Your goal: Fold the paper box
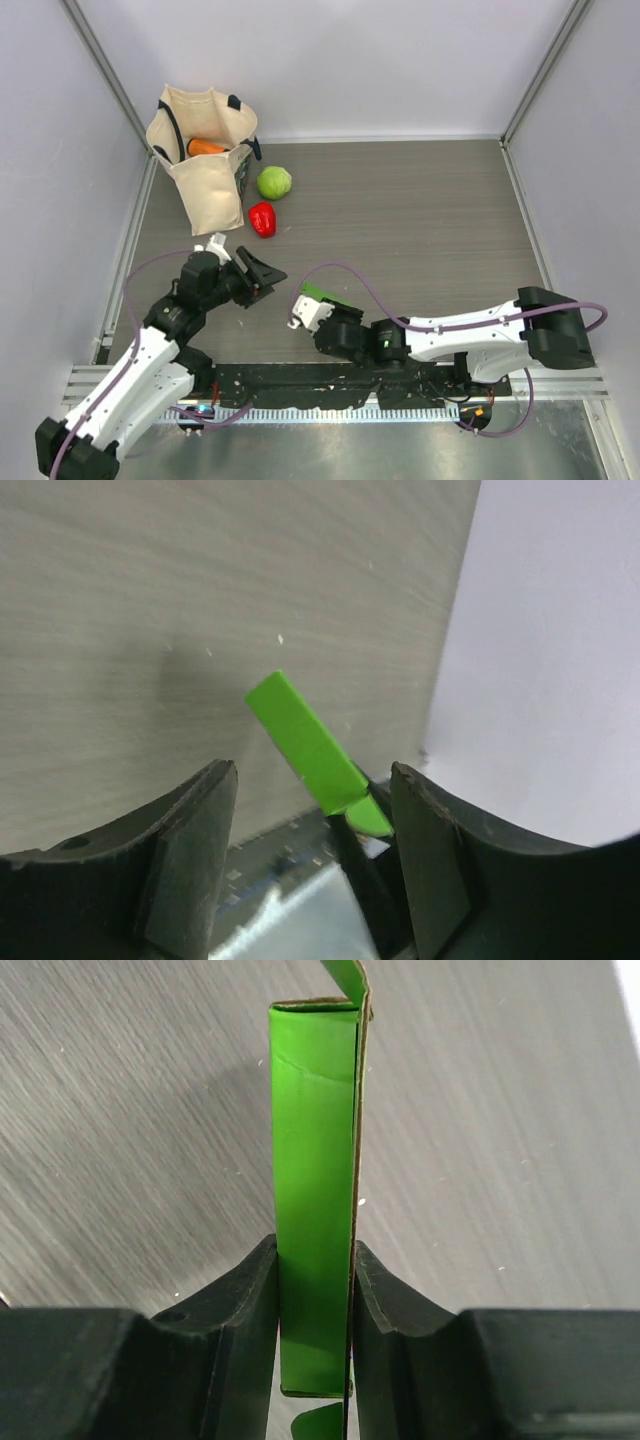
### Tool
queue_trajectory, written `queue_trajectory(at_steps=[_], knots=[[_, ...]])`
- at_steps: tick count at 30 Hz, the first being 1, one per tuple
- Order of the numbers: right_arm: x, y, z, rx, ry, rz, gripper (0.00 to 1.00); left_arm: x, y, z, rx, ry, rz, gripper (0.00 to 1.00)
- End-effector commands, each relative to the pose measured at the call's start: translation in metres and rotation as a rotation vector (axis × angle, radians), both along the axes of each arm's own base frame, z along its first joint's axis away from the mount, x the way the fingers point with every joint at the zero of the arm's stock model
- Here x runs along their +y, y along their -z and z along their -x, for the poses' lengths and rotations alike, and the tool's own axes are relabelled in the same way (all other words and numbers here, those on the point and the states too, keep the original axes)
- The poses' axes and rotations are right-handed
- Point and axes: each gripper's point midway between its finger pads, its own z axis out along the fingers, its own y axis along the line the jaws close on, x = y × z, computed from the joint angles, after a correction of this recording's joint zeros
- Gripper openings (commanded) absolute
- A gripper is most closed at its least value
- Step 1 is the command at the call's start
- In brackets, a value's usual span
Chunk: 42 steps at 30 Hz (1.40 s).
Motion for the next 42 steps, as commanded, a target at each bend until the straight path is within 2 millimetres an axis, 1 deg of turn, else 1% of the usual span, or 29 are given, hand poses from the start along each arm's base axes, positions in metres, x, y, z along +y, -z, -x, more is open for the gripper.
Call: queue_trajectory(at_steps=[1,2,3,4,5,6,7,8,9,10,11,12,13,14,15,18,19,20,21,22,23,24,26,27,34,35,37,38,42], knots=[[0.005,0.003,0.014,0.286,-0.021,-0.108,0.20,0.050,-0.006,-0.014,-0.263,-0.104,-0.284,0.61],[0.008,0.009,0.019,0.364,-0.050,-0.121,0.20,0.051,-0.014,-0.013,-0.320,-0.097,-0.278,0.57],[0.005,0.010,0.011,0.401,-0.035,-0.131,0.20,0.048,-0.019,-0.013,-0.374,-0.061,-0.287,0.53],[0.004,0.011,0.007,0.431,-0.033,-0.136,0.20,0.046,-0.021,-0.012,-0.400,-0.038,-0.287,0.52],[0.007,0.014,0.010,0.488,-0.060,-0.137,0.20,0.043,-0.022,-0.012,-0.414,-0.010,-0.289,0.50],[0.006,0.016,0.009,0.524,-0.073,-0.130,0.20,0.036,-0.024,-0.009,-0.449,0.056,-0.290,0.49],[0.005,0.013,-0.005,0.557,-0.052,-0.156,0.20,0.032,-0.023,-0.008,-0.457,0.088,-0.293,0.49],[0.005,0.017,-0.008,0.588,-0.048,-0.146,0.20,0.028,-0.024,-0.008,-0.474,0.122,-0.297,0.49],[0.002,0.022,-0.007,0.630,-0.046,-0.123,0.19,0.017,-0.020,-0.006,-0.497,0.213,-0.305,0.52],[0.004,0.016,-0.014,0.632,-0.037,-0.125,0.18,0.014,-0.017,-0.006,-0.498,0.238,-0.320,0.53],[0.002,0.021,-0.014,0.657,-0.028,-0.106,0.18,0.011,-0.019,-0.008,-0.501,0.254,-0.326,0.55],[0.007,0.021,-0.006,0.717,-0.071,-0.118,0.18,0.006,-0.013,-0.009,-0.481,0.281,-0.342,0.56],[0.007,0.019,-0.009,0.729,-0.071,-0.130,0.18,0.005,-0.014,-0.011,-0.490,0.291,-0.365,0.56],[0.007,0.020,-0.008,0.745,-0.070,-0.128,0.18,0.002,-0.021,-0.013,-0.511,0.303,-0.367,0.56],[0.006,0.021,-0.007,0.757,-0.074,-0.126,0.18,-0.004,-0.023,-0.015,-0.542,0.324,-0.370,0.56],[0.003,0.023,-0.005,0.780,-0.078,-0.135,0.18,-0.006,-0.028,-0.026,-0.623,0.344,-0.429,0.53],[0.001,0.026,-0.006,0.784,-0.069,-0.131,0.18,-0.006,-0.024,-0.030,-0.619,0.351,-0.445,0.51],[-0.001,0.028,-0.007,0.782,-0.064,-0.129,0.17,-0.010,-0.027,-0.032,-0.638,0.356,-0.442,0.45],[0.000,0.028,-0.007,0.787,-0.062,-0.128,0.17,-0.015,-0.026,-0.031,-0.637,0.369,-0.429,0.44],[0.001,0.030,-0.007,0.792,-0.064,-0.125,0.17,-0.021,-0.026,-0.030,-0.642,0.378,-0.412,0.44],[0.001,0.031,-0.006,0.796,-0.068,-0.120,0.17,-0.027,-0.024,-0.031,-0.661,0.369,-0.394,0.46],[0.001,0.032,-0.006,0.800,-0.069,-0.118,0.17,-0.037,-0.022,-0.024,-0.679,0.397,-0.378,0.48],[0.001,0.034,-0.006,0.802,-0.065,-0.112,0.16,-0.044,-0.016,-0.023,-0.695,0.408,-0.389,0.53],[0.001,0.033,-0.007,0.800,-0.067,-0.112,0.16,-0.047,-0.015,-0.021,-0.710,0.426,-0.401,0.53],[0.001,0.027,-0.009,0.782,-0.070,-0.135,0.15,-0.045,-0.002,-0.025,-0.713,0.444,-0.457,0.46],[0.003,0.024,-0.009,0.781,-0.075,-0.144,0.15,-0.047,-0.005,-0.028,-0.726,0.436,-0.450,0.45],[0.002,0.024,-0.010,0.783,-0.073,-0.146,0.15,-0.049,-0.001,-0.028,-0.718,0.444,-0.450,0.43],[0.002,0.025,-0.010,0.783,-0.073,-0.144,0.15,-0.050,-0.001,-0.028,-0.725,0.448,-0.445,0.40],[0.001,0.026,-0.013,0.772,-0.058,-0.144,0.15,-0.055,0.005,-0.025,-0.722,0.476,-0.424,0.39]])
